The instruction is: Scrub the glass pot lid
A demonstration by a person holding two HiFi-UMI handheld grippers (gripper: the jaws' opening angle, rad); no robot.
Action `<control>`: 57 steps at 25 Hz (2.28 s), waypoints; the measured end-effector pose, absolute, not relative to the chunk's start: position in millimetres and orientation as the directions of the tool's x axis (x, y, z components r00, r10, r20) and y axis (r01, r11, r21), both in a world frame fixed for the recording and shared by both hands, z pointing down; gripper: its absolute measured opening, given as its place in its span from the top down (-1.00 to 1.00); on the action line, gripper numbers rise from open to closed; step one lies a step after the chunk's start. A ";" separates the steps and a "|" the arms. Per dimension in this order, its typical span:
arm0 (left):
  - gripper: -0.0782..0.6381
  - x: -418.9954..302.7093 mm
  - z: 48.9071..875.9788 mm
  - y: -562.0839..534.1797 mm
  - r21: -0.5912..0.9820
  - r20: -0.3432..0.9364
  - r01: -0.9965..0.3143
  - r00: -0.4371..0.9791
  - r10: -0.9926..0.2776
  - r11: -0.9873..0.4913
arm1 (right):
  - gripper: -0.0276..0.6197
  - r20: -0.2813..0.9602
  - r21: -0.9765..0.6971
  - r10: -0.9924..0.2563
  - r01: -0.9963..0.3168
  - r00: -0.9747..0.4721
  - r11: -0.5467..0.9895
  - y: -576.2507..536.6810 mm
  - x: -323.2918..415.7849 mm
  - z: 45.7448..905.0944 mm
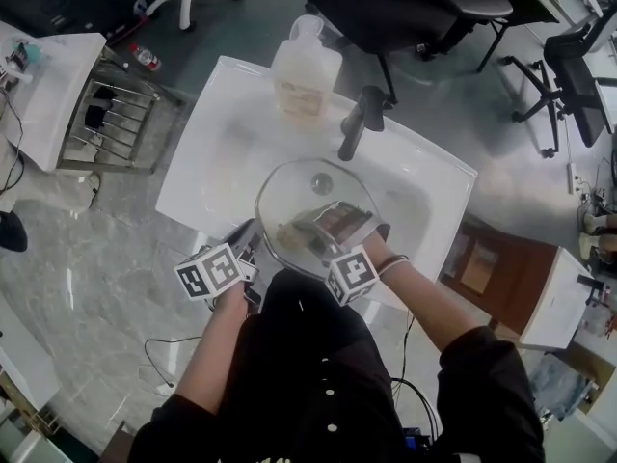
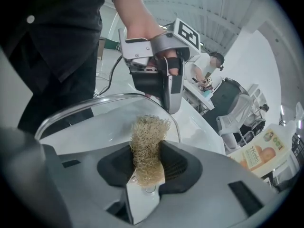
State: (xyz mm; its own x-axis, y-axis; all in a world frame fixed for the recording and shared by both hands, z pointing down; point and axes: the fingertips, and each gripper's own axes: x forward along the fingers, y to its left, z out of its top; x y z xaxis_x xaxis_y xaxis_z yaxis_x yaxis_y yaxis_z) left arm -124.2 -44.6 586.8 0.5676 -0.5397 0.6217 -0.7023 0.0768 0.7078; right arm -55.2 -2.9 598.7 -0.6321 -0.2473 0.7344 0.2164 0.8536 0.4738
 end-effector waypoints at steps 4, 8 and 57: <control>0.59 -122.2 583.4 -44.4 0.705 0.625 -0.705 0.570 -0.534 0.072 | 0.46 0.739 0.480 -0.243 0.239 -0.629 0.844 8.4 -43.7 593.7; 0.59 -120.8 580.9 -45.8 0.697 0.627 -0.714 0.563 -0.538 0.066 | 0.46 0.748 0.477 -0.226 0.269 -0.624 0.836 20.6 -29.5 592.5; 0.69 -125.5 463.5 -88.2 0.520 0.519 -0.821 0.523 -0.676 -0.236 | 0.46 0.511 0.222 -0.657 -0.653 -0.554 0.724 -35.2 47.5 434.7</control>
